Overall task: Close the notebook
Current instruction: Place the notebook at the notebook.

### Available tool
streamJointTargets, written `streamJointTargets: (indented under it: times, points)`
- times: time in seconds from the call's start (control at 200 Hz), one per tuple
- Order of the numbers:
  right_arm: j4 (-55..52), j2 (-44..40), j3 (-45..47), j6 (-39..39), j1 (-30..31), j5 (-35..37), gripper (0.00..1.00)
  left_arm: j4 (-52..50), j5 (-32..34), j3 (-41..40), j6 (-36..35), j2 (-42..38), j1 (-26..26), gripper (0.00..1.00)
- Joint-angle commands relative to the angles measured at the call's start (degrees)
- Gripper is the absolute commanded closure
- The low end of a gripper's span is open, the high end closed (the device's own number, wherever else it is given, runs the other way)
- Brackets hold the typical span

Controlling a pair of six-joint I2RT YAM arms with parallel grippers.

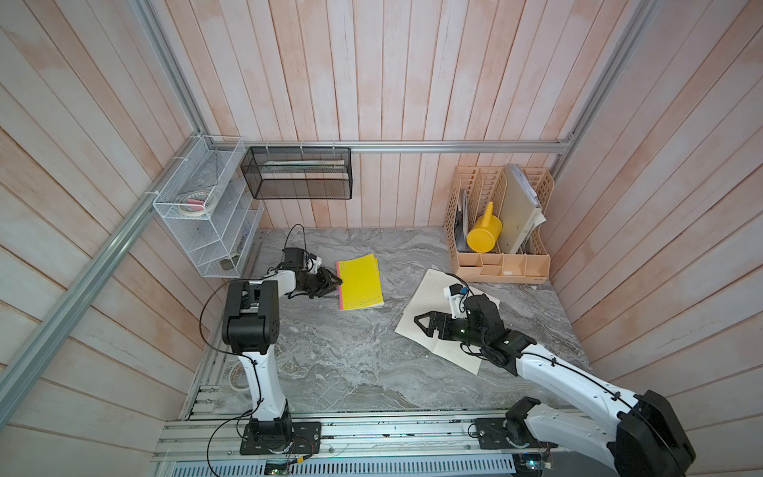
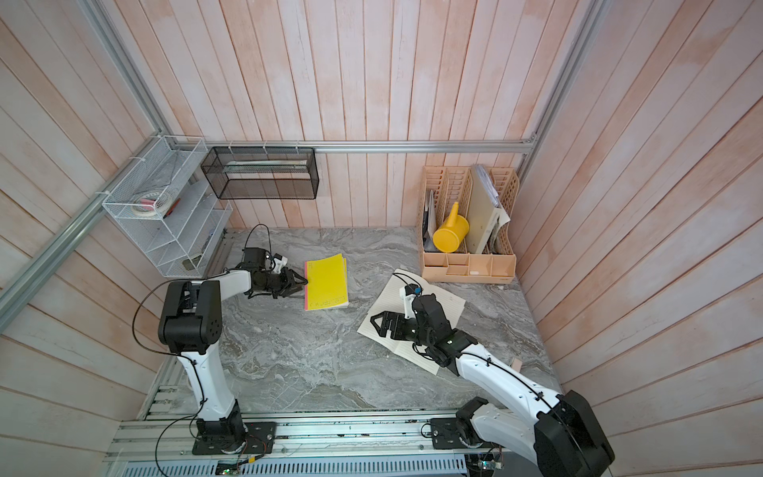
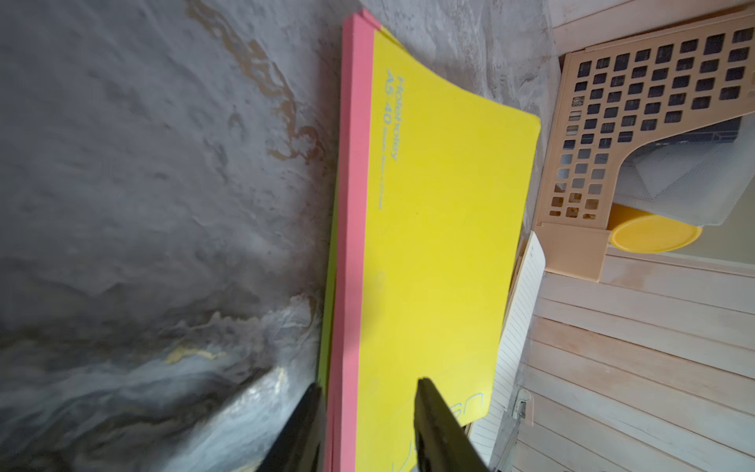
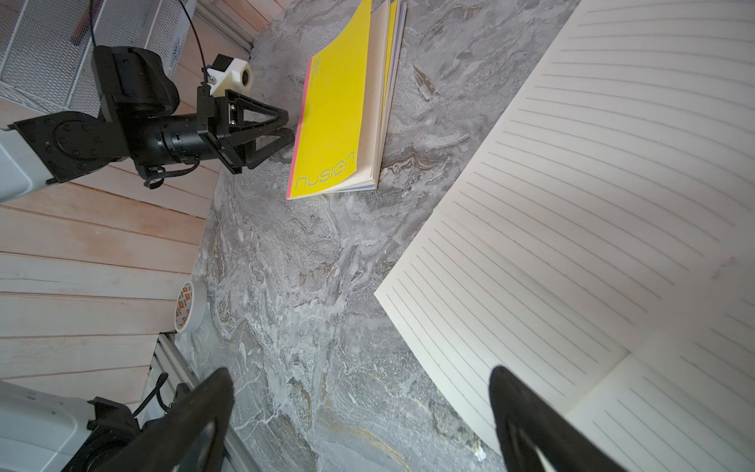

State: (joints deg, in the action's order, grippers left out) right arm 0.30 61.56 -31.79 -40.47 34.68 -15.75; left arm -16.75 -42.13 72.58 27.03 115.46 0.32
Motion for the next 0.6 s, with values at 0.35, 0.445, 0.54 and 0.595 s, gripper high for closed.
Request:
streamJointTargets:
  times: [0.35,0.445,0.54,0.595]
  points:
    - [0.05,-0.81,0.68,-0.24,-0.05,-0.34,0.02,0.34,7.10,2.66,-1.57,0.81,0.03,0.70]
    - [-0.37,-1.17,0.82,-0.14,-0.12,-0.03,0.02,0.85,8.23,4.35,-0.74,2.11,-0.05,0.75]
    - [-0.79,-1.44,0.87,-0.14,-0.05,0.10,0.02,0.92,7.54,6.77,-0.27,4.20,-0.14,0.77]
    - [-0.81,-1.69,1.18,-0.31,-0.09,0.28,0.02,0.91,7.26,8.22,-0.05,5.46,-0.36,0.77]
